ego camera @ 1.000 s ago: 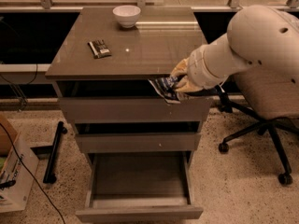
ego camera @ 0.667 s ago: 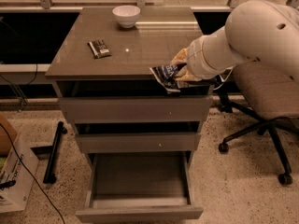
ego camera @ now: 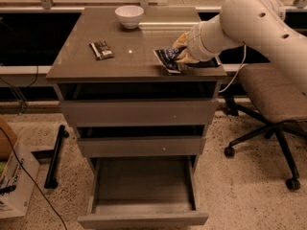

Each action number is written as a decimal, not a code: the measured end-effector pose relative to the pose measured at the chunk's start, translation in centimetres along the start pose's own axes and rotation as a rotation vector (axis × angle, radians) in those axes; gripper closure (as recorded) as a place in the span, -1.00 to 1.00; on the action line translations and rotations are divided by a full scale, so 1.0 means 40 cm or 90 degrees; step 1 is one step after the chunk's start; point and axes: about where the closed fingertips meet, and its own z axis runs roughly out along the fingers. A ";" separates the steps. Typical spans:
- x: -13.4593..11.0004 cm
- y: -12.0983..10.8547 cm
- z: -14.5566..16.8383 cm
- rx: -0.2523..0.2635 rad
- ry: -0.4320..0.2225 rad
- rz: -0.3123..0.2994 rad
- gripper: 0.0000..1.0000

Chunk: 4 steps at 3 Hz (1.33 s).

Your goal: Pick blue chip bag from bottom drawer and place on counter

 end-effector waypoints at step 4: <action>-0.002 -0.123 0.127 -0.002 -0.049 -0.020 -0.90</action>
Offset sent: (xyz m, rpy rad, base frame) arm 0.0942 0.0349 0.0079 0.0297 -0.0132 0.1227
